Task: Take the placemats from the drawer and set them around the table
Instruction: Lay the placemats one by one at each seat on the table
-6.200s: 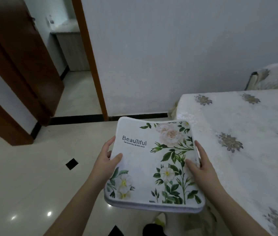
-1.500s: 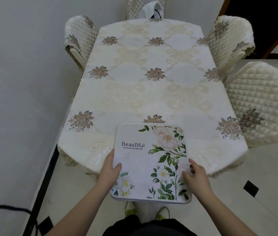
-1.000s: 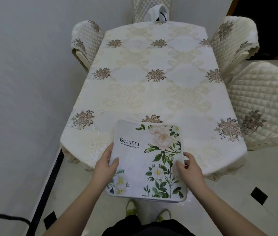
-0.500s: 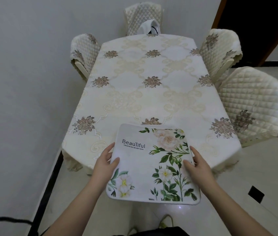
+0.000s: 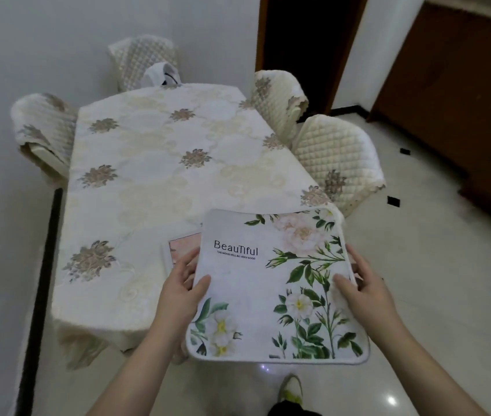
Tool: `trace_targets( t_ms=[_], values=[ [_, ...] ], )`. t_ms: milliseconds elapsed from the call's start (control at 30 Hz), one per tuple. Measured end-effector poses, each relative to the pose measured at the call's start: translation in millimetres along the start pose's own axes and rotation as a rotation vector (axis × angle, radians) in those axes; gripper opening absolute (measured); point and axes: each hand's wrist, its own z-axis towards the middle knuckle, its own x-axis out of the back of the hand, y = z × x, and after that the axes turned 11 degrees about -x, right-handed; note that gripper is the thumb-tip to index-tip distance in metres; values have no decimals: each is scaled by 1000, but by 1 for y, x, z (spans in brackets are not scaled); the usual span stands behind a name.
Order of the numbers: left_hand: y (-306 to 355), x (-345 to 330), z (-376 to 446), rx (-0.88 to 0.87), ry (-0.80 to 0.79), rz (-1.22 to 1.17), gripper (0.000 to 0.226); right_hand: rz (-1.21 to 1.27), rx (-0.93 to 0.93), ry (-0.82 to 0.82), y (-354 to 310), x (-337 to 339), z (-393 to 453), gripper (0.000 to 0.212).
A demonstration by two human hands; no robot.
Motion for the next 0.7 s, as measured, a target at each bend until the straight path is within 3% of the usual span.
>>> trace_targets(
  t_ms=[267, 700],
  values=[
    [28, -77, 8, -42, -196, 1, 52, 141, 10, 242, 17, 74, -45, 57],
    [47, -240, -41, -122, -475, 19, 49, 359, -43, 490, 87, 220, -111, 56]
  ],
)
